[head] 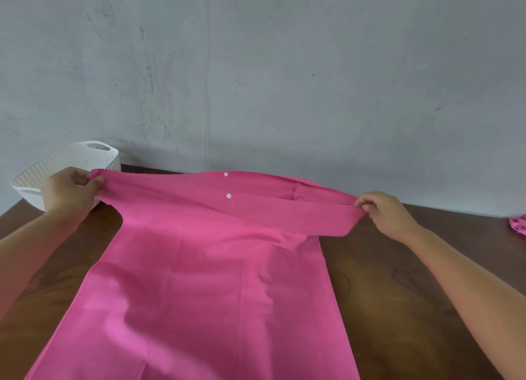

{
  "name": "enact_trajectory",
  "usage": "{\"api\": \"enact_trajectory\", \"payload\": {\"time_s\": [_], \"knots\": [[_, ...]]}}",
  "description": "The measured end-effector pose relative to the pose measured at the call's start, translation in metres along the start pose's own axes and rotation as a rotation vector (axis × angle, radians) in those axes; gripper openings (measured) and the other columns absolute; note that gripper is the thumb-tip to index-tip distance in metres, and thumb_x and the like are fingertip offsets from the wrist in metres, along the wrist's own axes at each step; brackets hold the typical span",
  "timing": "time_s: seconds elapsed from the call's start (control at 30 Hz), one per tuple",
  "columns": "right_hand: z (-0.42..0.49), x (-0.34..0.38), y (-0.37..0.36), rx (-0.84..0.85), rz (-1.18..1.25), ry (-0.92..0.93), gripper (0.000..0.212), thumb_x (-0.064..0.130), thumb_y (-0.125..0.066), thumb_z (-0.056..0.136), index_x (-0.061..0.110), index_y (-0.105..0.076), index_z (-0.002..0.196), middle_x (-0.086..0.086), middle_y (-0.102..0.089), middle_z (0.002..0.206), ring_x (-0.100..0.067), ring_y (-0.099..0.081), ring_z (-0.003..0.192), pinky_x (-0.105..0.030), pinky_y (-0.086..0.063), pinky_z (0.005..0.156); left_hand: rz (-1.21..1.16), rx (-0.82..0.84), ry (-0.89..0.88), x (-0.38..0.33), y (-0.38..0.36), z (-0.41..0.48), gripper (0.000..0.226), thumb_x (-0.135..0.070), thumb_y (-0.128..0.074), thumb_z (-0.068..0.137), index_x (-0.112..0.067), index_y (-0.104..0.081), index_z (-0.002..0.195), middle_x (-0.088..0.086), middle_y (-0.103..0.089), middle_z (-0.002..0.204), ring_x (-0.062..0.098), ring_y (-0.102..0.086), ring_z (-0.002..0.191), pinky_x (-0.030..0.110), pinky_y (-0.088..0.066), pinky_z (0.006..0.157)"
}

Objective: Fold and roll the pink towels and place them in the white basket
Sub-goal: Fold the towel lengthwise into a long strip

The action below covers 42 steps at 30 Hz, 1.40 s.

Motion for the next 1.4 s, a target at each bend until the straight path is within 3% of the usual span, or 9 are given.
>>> {"api": "enact_trajectory", "payload": {"time_s": [0.2, 0.37, 0.6, 0.7, 0.83, 0.93, 1.1, 1.27, 1.4], "knots": [[-0.030, -0.003, -0.019, 0.112, -0.172, 0.103, 0.028, 0.005, -0.044, 0.104, 0.010, -0.070, 0.116, 0.005, -0.055, 0.102, -0.014, -0.058, 0.093, -0.025, -0.043, 0.083, -0.009, 0.019, 0.085, 0.083, 0.007, 0.031, 0.024, -0.041, -0.083, 0.079, -0.026, -0.066, 0.086, 0.010, -0.073, 0.092, 0.035, -0.072, 0.090, 0.059, -0.056, 0.090], [-0.053, -0.004, -0.027, 0.146, -0.358, 0.054, 0.032, 0.030, -0.043, 0.106, 0.015, -0.058, 0.131, 0.006, -0.050, 0.122, -0.006, -0.057, 0.093, -0.023, -0.048, 0.084, 0.050, -0.020, 0.059, 0.024, 0.021, -0.022, 0.023, -0.035, -0.080, 0.084, -0.017, -0.068, 0.093, 0.009, -0.073, 0.096, 0.030, -0.068, 0.093, 0.052, -0.055, 0.093], [-0.068, -0.009, -0.028, -0.015, -0.351, -0.014, 0.028, 0.035, -0.051, 0.103, 0.017, -0.073, 0.105, 0.007, -0.059, 0.096, -0.011, -0.058, 0.085, -0.031, -0.050, 0.074, 0.039, 0.021, 0.047, 0.022, 0.036, -0.032, 0.018, -0.031, -0.079, 0.086, -0.021, -0.064, 0.084, 0.010, -0.073, 0.092, 0.032, -0.070, 0.092, 0.050, -0.056, 0.090], [-0.081, -0.002, -0.034, -0.052, -0.354, -0.028, 0.025, 0.033, -0.055, 0.101, 0.019, -0.075, 0.095, 0.009, -0.061, 0.094, -0.009, -0.058, 0.081, -0.027, -0.046, 0.068, 0.053, 0.041, 0.030, 0.024, 0.048, -0.039, 0.020, -0.031, -0.077, 0.089, -0.014, -0.067, 0.091, 0.009, -0.072, 0.091, 0.031, -0.067, 0.090, 0.047, -0.054, 0.084], [-0.117, 0.016, -0.045, -0.067, -0.368, -0.071, 0.021, 0.031, -0.058, 0.100, 0.023, -0.072, 0.086, 0.013, -0.058, 0.085, -0.002, -0.054, 0.072, -0.018, -0.032, 0.055, 0.071, 0.083, 0.013, 0.043, 0.068, -0.047, 0.022, -0.036, -0.075, 0.090, -0.016, -0.066, 0.084, 0.008, -0.073, 0.092, 0.031, -0.068, 0.089, 0.049, -0.055, 0.083], [-0.158, 0.027, -0.066, -0.040, -0.363, -0.122, 0.023, 0.032, -0.058, 0.100, 0.026, -0.070, 0.082, 0.014, -0.058, 0.083, -0.003, -0.054, 0.071, -0.021, -0.033, 0.054, 0.076, 0.134, 0.013, 0.061, 0.086, -0.064, 0.023, -0.038, -0.073, 0.091, -0.017, -0.067, 0.086, 0.004, -0.073, 0.090, 0.026, -0.063, 0.077, 0.045, -0.054, 0.075], [-0.228, 0.046, -0.102, -0.020, -0.335, -0.204, 0.022, 0.032, -0.057, 0.100, 0.022, -0.070, 0.085, 0.009, -0.059, 0.086, -0.014, -0.055, 0.076, -0.032, -0.043, 0.063, 0.094, 0.246, -0.007, 0.089, 0.111, -0.108, 0.017, -0.030, -0.070, 0.095, -0.014, -0.068, 0.090, 0.002, -0.072, 0.086, 0.016, -0.066, 0.077, 0.034, -0.048, 0.066], [-0.293, 0.066, -0.123, -0.051, -0.361, -0.260, 0.019, 0.029, -0.060, 0.098, 0.021, -0.070, 0.084, 0.007, -0.062, 0.087, -0.020, -0.062, 0.081, -0.031, -0.040, 0.060, 0.027, 0.328, 0.006, 0.129, 0.140, -0.141, 0.013, -0.022, -0.073, 0.093, -0.011, -0.069, 0.087, 0.005, -0.076, 0.085, 0.021, -0.073, 0.078, 0.032, -0.052, 0.076], [-0.340, 0.079, -0.139, -0.059, -0.365, -0.311, 0.021, 0.026, -0.061, 0.097, 0.017, -0.068, 0.079, 0.004, -0.059, 0.082, -0.021, -0.058, 0.075, -0.030, -0.036, 0.057, 0.089, 0.375, -0.037, 0.151, 0.161, -0.158, 0.016, -0.030, -0.072, 0.094, -0.017, -0.069, 0.086, -0.001, -0.075, 0.084, 0.019, -0.069, 0.083, 0.041, -0.052, 0.082]]}}
Point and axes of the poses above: each hand's wrist, its own z-axis towards the middle knuckle, its own y-axis out of the back of the hand, x = y × z, the point moved 7 cm from there along z, towards the middle knuckle
